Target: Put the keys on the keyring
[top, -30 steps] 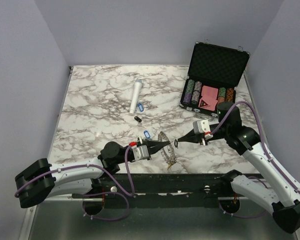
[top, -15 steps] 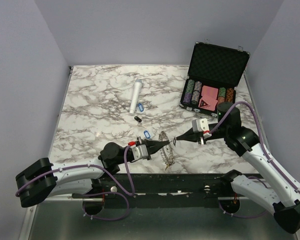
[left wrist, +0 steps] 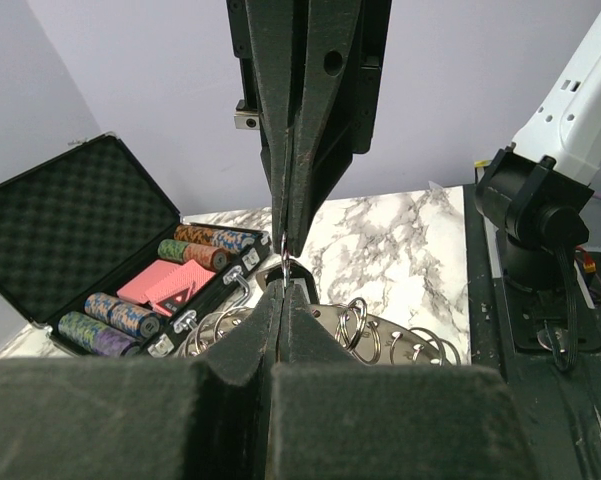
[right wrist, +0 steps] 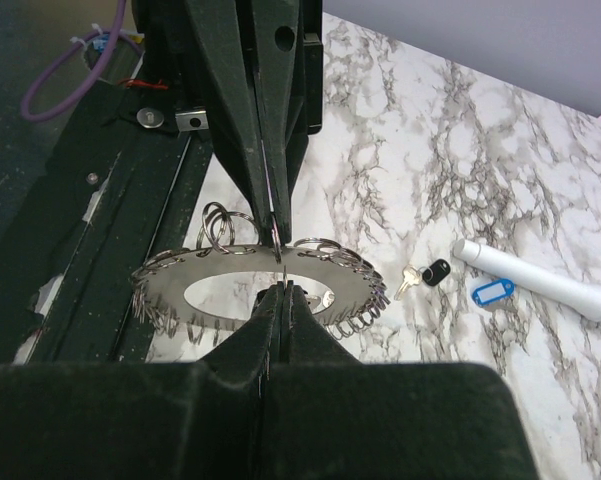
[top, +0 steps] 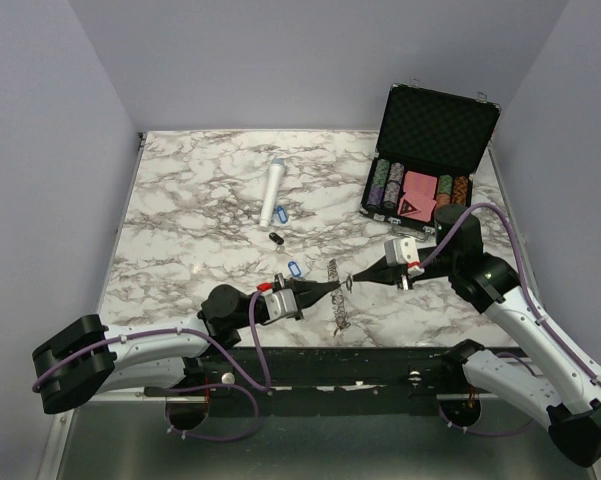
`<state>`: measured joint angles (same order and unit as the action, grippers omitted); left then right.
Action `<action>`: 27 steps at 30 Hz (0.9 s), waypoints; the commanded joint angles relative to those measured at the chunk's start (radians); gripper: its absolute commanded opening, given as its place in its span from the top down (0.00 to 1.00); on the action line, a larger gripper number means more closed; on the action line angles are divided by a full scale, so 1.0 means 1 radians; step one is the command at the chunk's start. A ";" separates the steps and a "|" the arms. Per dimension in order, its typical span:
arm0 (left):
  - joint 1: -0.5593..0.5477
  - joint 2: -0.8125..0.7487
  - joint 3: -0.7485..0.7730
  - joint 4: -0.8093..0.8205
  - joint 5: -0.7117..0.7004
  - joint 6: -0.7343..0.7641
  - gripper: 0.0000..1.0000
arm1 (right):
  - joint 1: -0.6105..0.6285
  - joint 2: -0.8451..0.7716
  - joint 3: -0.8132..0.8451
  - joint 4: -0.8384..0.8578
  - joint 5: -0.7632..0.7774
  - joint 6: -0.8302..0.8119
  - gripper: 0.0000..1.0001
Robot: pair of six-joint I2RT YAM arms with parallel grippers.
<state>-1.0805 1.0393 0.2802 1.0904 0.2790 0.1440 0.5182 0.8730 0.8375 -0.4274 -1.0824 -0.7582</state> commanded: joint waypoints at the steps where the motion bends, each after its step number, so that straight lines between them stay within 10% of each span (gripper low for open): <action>1: -0.006 0.004 0.001 0.075 -0.003 -0.012 1.00 | 0.013 -0.005 -0.011 0.009 -0.037 -0.015 1.00; 27: -0.006 0.011 0.004 0.088 0.031 -0.032 1.00 | 0.023 0.000 -0.014 0.032 -0.040 -0.010 1.00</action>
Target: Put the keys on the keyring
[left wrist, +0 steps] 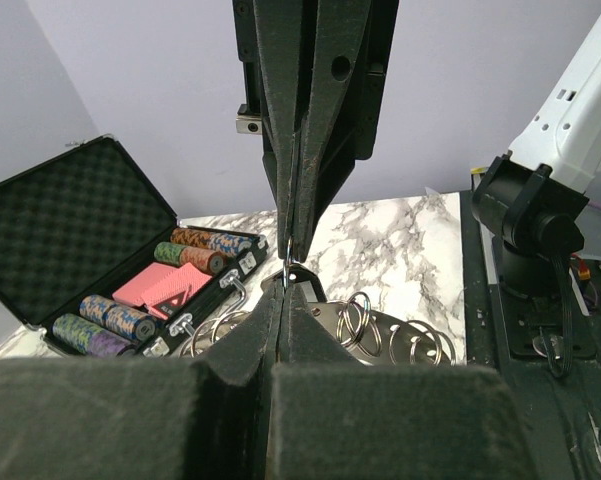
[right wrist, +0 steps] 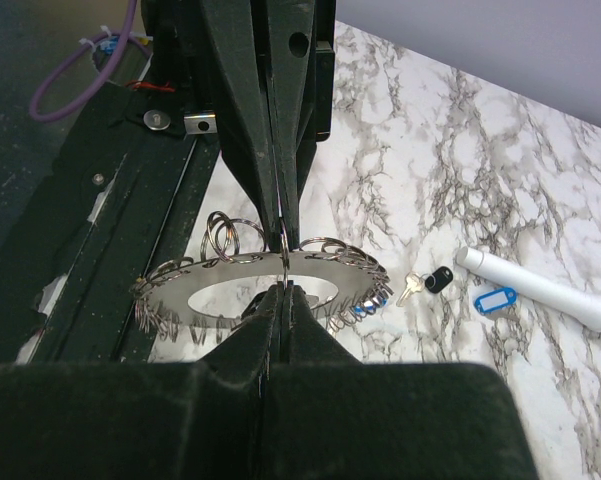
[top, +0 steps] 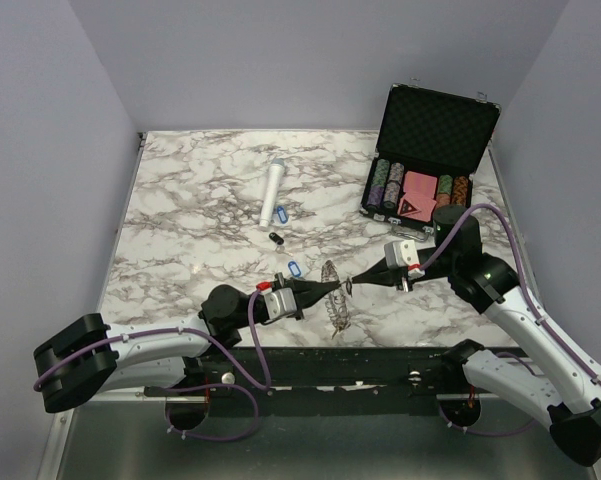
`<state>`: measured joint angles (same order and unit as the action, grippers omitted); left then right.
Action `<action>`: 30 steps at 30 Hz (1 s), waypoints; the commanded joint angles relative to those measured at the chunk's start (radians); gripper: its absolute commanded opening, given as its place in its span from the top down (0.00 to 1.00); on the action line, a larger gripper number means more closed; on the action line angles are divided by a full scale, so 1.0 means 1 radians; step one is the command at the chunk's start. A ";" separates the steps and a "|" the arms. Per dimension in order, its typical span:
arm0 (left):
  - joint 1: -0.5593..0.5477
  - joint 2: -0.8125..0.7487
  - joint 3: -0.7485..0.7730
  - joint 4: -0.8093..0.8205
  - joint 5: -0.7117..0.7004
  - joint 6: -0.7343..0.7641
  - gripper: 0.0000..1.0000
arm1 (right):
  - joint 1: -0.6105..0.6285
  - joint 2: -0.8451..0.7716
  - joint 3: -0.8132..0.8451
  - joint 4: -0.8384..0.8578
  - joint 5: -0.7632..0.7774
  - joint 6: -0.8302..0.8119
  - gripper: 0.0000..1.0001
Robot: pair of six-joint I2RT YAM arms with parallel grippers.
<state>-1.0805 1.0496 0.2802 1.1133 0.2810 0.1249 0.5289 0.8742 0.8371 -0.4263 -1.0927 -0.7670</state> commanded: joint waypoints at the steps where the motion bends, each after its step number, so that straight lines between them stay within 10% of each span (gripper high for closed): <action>1: -0.006 0.001 0.002 0.062 0.030 -0.014 1.00 | 0.014 0.000 -0.015 0.032 -0.030 0.000 1.00; 30: 0.005 -0.016 0.016 0.007 0.080 -0.039 1.00 | 0.022 -0.003 -0.013 -0.028 -0.096 -0.071 1.00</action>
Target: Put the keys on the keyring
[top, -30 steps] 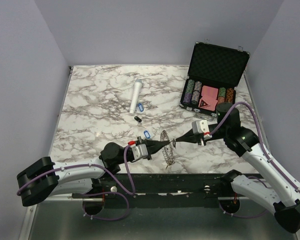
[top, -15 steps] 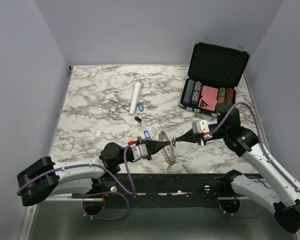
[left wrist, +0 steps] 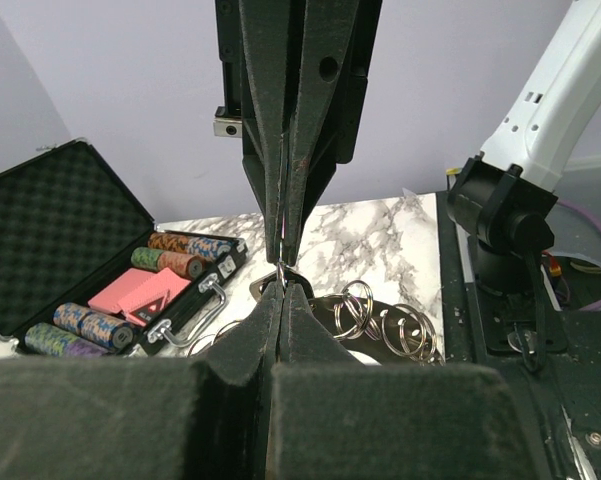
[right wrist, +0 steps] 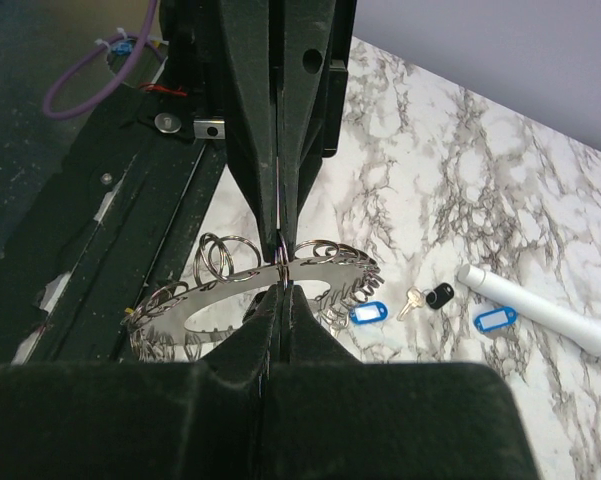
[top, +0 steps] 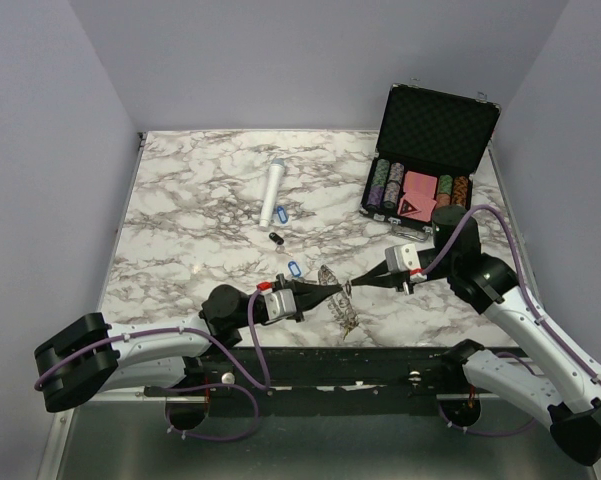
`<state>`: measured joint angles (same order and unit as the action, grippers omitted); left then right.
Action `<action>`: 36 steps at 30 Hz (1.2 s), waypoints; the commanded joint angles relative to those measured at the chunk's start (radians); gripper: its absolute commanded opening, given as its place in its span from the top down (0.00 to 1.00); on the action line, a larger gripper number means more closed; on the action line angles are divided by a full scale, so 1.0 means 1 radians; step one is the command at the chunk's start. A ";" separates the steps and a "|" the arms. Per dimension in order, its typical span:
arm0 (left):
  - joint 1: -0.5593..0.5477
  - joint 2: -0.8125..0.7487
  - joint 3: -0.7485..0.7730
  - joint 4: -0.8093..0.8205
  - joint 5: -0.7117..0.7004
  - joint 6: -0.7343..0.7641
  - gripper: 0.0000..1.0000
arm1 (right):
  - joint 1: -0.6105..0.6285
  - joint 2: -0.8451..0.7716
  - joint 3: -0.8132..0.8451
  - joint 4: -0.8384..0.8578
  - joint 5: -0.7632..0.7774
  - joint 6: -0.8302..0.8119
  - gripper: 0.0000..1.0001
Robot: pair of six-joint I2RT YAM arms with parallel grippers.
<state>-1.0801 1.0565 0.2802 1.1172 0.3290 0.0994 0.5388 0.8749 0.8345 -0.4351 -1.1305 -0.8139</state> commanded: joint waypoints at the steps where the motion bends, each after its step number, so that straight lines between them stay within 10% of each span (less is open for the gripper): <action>1: 0.005 -0.027 0.014 0.001 0.030 -0.012 1.00 | 0.012 -0.005 -0.011 -0.022 -0.060 -0.024 1.00; 36: 0.022 -0.095 -0.015 -0.028 0.123 -0.020 1.00 | 0.016 -0.007 0.012 -0.137 -0.124 -0.076 1.00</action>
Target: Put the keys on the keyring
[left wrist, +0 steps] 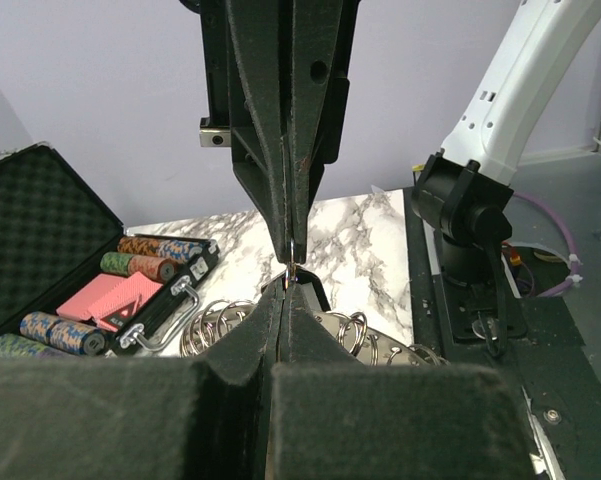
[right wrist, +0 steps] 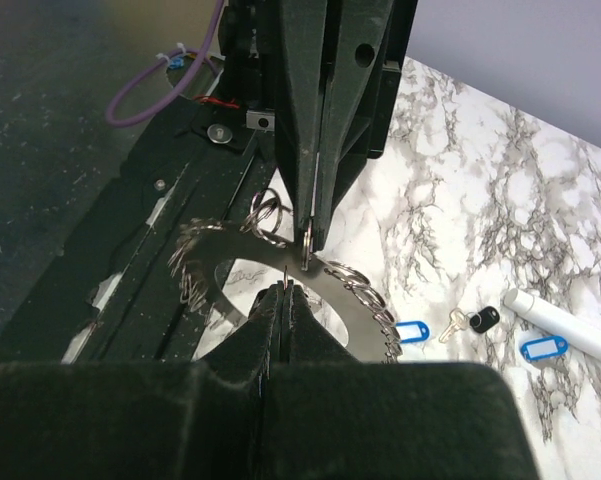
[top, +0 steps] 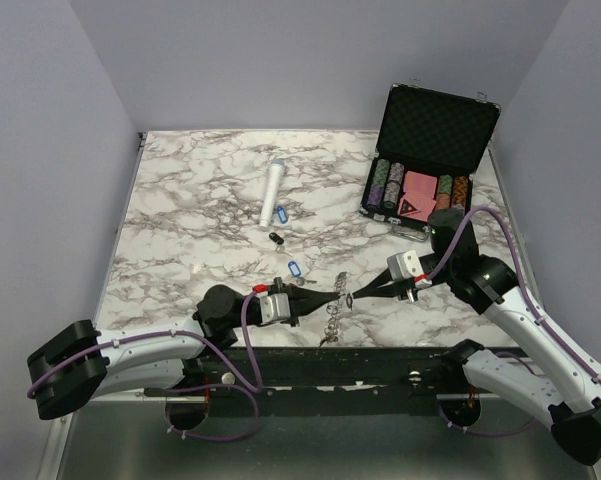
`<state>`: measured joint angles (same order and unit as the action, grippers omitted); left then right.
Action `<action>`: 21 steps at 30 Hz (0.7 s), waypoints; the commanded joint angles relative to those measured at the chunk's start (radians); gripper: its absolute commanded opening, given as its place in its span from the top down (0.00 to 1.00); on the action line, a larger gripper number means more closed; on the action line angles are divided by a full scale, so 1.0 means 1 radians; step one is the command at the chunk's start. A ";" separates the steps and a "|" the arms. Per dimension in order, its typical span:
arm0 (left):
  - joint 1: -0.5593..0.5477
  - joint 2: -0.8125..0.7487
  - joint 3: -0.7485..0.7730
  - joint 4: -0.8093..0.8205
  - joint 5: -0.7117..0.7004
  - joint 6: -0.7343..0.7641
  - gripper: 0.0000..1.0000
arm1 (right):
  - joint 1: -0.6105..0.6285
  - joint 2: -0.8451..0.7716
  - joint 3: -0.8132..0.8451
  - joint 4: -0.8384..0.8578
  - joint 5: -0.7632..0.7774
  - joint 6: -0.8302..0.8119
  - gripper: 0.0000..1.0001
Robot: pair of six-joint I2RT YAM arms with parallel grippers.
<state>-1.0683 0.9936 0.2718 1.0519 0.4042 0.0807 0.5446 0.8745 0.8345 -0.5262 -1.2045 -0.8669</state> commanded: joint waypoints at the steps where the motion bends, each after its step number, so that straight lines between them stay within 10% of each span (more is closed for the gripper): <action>1: 0.011 -0.033 -0.008 0.036 0.054 -0.001 1.00 | 0.011 -0.003 0.015 -0.052 -0.052 -0.026 1.00; 21: 0.039 -0.066 0.000 -0.018 0.145 -0.018 1.00 | 0.014 0.006 0.005 0.130 -0.047 0.160 1.00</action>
<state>-1.0363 0.9367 0.2707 1.0172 0.4942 0.0772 0.5507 0.8753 0.8345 -0.4561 -1.2209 -0.7612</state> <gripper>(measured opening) 0.008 0.005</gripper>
